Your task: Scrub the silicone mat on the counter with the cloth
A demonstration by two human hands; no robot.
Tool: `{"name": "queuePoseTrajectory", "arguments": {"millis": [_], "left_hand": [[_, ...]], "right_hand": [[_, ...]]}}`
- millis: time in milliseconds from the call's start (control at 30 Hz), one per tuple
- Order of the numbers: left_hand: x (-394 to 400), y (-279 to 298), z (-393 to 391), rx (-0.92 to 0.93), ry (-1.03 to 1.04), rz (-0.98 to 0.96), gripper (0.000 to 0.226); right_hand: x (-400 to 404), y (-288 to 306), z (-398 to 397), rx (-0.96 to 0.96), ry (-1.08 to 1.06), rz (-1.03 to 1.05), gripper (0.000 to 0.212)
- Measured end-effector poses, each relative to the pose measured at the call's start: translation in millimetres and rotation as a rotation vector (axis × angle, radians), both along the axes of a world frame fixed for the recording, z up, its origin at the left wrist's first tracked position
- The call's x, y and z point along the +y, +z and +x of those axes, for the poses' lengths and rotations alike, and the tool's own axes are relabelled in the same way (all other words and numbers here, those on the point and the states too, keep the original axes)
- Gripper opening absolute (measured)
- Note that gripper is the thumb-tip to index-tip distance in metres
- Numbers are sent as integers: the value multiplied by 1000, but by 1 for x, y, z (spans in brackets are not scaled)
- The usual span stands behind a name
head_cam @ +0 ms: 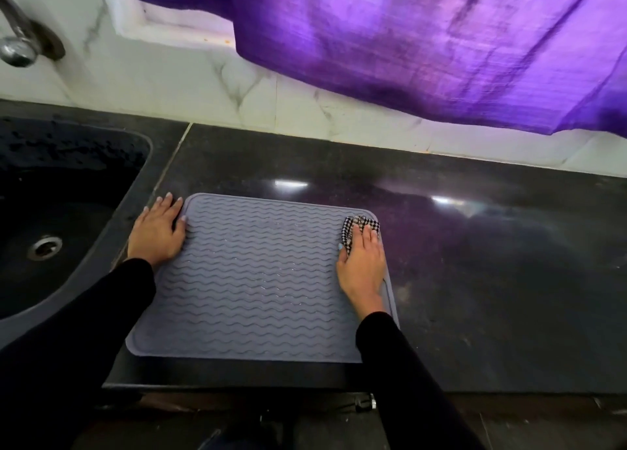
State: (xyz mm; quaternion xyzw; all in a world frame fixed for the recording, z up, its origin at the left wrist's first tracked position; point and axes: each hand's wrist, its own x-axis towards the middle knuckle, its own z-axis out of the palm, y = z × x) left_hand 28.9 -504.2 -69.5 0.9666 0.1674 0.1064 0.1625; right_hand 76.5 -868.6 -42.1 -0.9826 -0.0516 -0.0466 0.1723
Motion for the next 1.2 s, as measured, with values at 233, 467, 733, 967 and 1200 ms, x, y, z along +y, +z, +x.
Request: {"name": "queuePoseTrajectory", "arguments": {"millis": [233, 467, 733, 967, 1200], "left_hand": [[0, 1, -1, -6, 4, 15, 63], [-3, 5, -2, 9, 3, 12, 64], [-2, 4, -2, -1, 7, 8, 64], [-2, 1, -2, -36, 14, 17, 60], [-2, 2, -3, -26, 21, 14, 61]], "right_hand": [[-12, -1, 3, -47, -10, 277, 46], [-17, 31, 33, 73, -586, 1423, 31], [17, 18, 29, 52, -46, 219, 49], [16, -10, 39, 32, 46, -16, 59], [-3, 8, 52, 176, -142, 877, 36]]}}
